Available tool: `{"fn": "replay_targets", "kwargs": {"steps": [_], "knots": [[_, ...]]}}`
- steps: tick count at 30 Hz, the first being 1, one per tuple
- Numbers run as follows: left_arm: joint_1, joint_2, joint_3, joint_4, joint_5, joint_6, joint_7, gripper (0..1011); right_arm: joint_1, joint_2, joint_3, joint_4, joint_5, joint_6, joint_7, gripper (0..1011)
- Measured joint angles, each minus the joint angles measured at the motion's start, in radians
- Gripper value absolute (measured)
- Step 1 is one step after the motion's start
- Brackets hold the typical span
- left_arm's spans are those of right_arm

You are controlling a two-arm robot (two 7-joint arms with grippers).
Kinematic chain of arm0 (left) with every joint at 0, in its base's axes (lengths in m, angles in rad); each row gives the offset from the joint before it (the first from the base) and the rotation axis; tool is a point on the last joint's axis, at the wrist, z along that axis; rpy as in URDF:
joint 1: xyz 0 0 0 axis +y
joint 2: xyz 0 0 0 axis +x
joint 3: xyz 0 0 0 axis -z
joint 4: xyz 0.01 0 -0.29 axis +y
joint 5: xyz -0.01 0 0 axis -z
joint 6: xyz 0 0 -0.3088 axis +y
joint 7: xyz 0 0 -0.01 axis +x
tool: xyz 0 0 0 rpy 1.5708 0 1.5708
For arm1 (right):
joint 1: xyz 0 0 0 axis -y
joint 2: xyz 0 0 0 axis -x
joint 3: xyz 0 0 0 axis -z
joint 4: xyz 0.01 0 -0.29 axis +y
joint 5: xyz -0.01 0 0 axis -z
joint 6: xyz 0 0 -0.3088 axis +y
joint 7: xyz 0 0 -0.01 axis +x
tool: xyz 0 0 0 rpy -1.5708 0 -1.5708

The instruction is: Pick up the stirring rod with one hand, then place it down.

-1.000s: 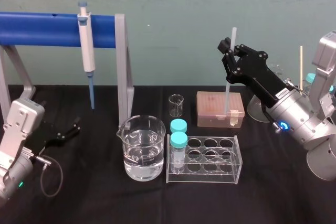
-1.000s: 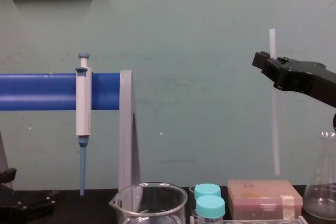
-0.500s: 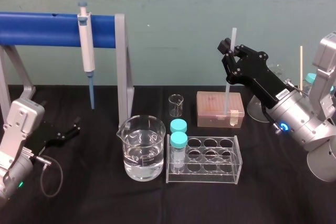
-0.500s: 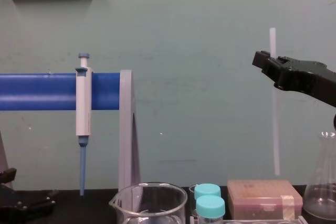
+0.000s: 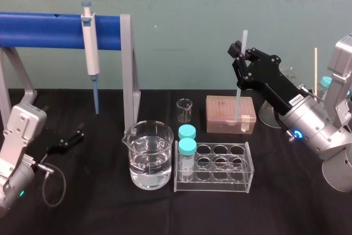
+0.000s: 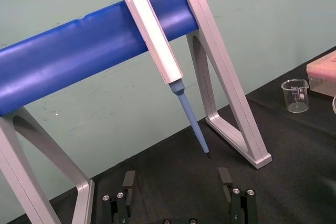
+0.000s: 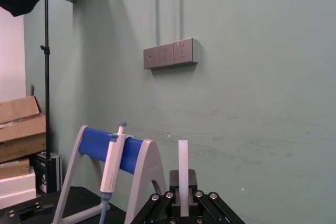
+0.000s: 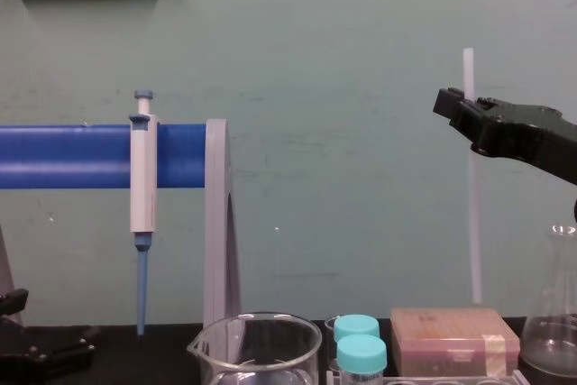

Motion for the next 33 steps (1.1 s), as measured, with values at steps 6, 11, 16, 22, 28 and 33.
{"fn": "replay_targets", "kwargs": {"steps": [6,11,16,22,28,33], "knots": [[0.0,0.0,0.0,0.0,0.0,0.0,0.0,1000,-0.004,0.001,0.0,-0.004,-0.002,0.0,-0.002,67],[0.0,0.0,0.0,0.0,0.0,0.0,0.0,1000,-0.004,0.0,-0.001,-0.001,-0.003,0.0,-0.002,67],[0.0,0.0,0.0,0.0,0.0,0.0,0.0,1000,-0.003,-0.001,-0.001,0.006,0.003,0.0,0.004,67],[0.0,0.0,0.0,0.0,0.0,0.0,0.0,1000,0.011,0.001,-0.004,0.052,0.105,-0.002,0.124,67],[0.0,0.0,0.0,0.0,0.0,0.0,0.0,1000,0.029,0.015,-0.026,0.118,0.194,-0.021,0.272,67],[0.0,0.0,0.0,0.0,0.0,0.0,0.0,1000,0.04,0.024,-0.05,0.164,0.202,-0.045,0.312,67]]}}
